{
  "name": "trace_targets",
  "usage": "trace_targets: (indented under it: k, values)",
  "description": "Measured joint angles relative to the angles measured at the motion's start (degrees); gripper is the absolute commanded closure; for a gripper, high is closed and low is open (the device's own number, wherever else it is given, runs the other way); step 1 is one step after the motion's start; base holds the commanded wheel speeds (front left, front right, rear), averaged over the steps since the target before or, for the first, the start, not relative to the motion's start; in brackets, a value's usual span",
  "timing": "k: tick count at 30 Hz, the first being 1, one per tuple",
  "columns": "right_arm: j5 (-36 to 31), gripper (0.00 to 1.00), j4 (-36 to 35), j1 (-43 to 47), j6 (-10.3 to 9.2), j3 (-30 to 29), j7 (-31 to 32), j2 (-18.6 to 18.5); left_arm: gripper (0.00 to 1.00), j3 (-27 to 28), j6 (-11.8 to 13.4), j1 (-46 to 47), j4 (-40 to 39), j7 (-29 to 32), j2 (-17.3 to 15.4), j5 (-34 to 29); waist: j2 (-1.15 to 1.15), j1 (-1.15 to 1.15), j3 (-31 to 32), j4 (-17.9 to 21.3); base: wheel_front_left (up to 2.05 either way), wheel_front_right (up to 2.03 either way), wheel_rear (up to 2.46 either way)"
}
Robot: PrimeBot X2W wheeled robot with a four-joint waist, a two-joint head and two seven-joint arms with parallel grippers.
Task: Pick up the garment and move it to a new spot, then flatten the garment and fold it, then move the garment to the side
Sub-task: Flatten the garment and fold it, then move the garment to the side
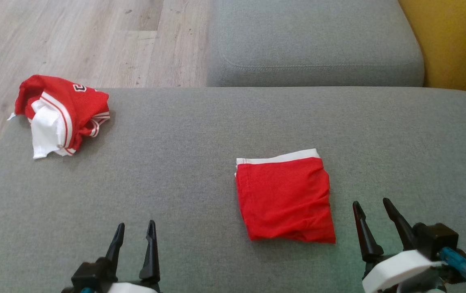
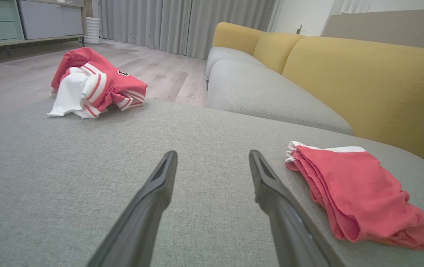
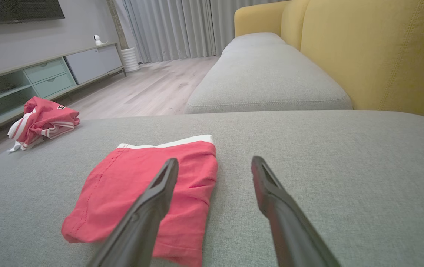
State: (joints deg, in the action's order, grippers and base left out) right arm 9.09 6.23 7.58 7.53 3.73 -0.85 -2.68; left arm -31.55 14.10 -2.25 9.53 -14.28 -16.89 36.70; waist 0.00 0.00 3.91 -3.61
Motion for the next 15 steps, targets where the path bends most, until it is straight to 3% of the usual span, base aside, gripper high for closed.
trace_targets:
  k: [15]
  values:
    - [-0.36,0.0,0.41,0.03,0.0,-0.44,0.47,0.02,0.0,0.59,-0.57,-0.21,0.69,0.0,1.02,-1.57,0.0,0.0,-0.65,-0.41,0.0,0.0,0.0]
